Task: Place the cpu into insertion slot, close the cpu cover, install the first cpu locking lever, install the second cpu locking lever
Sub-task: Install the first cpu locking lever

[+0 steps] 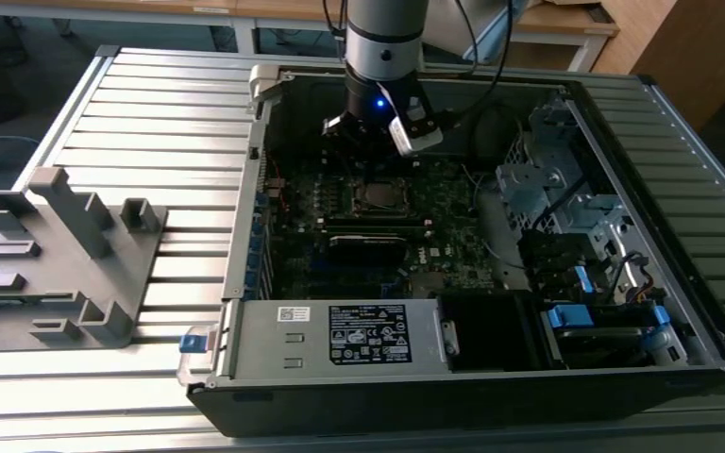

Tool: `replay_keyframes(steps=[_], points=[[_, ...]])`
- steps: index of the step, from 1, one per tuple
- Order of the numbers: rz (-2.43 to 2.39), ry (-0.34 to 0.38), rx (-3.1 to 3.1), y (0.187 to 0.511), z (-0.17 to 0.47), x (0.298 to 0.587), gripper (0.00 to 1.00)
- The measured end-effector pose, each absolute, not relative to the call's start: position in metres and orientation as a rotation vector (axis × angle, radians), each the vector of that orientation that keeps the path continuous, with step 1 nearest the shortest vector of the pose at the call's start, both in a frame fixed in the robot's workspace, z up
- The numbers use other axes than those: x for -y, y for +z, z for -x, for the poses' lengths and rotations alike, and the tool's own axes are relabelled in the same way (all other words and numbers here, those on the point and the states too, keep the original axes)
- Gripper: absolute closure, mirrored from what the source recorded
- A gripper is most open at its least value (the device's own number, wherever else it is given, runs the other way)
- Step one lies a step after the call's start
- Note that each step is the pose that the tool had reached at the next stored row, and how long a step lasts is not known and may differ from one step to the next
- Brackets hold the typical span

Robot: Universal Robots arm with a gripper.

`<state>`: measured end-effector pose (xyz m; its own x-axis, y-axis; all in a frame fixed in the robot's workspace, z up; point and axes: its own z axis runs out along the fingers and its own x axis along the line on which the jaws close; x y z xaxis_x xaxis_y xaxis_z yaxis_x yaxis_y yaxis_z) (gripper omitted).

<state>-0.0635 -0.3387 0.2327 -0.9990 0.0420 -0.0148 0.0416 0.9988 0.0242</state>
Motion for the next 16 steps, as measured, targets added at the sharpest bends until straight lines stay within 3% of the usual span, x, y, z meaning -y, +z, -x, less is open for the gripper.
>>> replay_keyframes(steps=[16], points=[[-0.065,0.038,-3.125,0.246,0.063,0.339,0.9]])
